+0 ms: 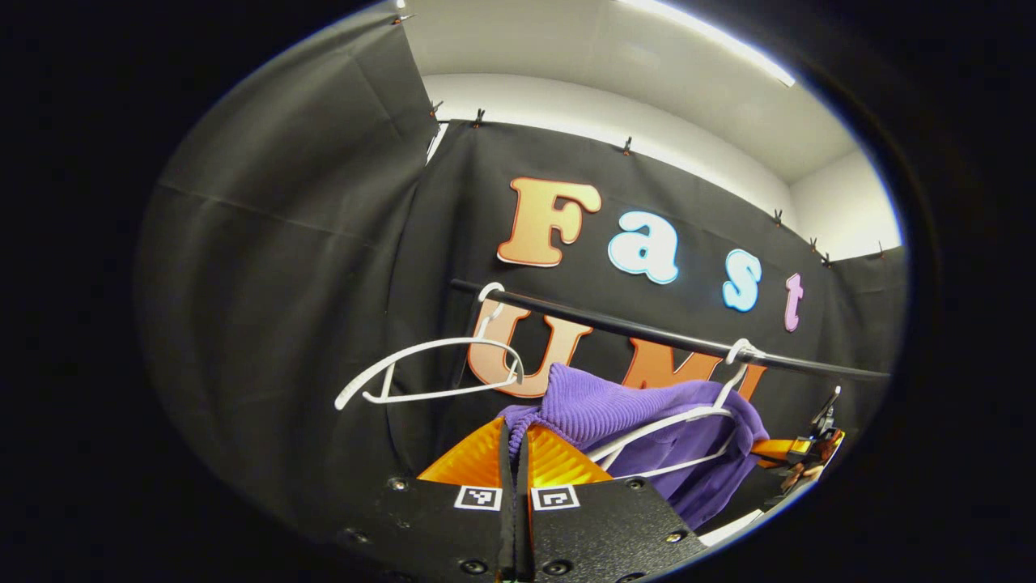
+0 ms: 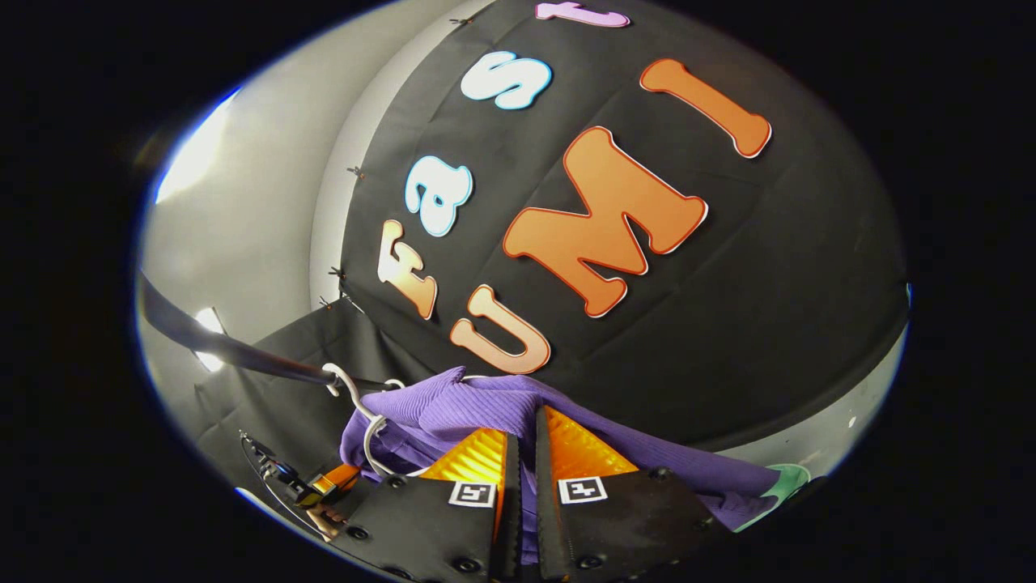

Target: Grasp the clothes on the hanger with both hands and then place them into the laundry hamper below.

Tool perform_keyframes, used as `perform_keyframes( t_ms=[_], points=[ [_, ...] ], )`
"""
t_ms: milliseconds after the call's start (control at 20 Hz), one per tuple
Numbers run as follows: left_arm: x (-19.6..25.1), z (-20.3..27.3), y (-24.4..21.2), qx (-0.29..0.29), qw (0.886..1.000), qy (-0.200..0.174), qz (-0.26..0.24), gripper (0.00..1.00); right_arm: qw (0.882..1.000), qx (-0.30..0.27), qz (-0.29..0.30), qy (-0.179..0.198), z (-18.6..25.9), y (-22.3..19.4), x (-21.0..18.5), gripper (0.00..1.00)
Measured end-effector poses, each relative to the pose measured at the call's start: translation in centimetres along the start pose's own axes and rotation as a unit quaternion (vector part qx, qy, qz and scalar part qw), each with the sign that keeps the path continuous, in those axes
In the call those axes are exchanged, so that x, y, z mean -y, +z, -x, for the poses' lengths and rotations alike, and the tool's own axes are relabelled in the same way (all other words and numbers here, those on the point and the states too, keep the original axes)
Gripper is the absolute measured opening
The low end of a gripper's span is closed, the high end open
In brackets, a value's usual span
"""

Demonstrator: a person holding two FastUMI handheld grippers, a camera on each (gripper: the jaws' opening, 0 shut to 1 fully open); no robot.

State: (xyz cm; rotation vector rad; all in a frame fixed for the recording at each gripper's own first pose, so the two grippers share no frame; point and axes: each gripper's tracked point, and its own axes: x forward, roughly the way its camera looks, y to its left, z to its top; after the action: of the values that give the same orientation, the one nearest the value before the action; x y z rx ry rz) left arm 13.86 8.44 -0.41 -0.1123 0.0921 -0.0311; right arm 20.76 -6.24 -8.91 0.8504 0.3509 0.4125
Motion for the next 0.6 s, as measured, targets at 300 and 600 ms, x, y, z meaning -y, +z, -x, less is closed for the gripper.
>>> perform_keyframes(
  t_ms=[300,600],
  points=[
    [-0.7,-0.7,0.0,-0.012,0.999,-0.032,-0.017,0.0,1.0,0.01,-0.009,-0.003,-1.1,1.2,-0.2,0.15],
    [-0.6,-1.7,1.6,0.009,0.999,-0.04,-0.003,0.0,0.999,-0.021,-0.036,0.029,-1.5,3.3,-0.6,0.14]
  ],
)
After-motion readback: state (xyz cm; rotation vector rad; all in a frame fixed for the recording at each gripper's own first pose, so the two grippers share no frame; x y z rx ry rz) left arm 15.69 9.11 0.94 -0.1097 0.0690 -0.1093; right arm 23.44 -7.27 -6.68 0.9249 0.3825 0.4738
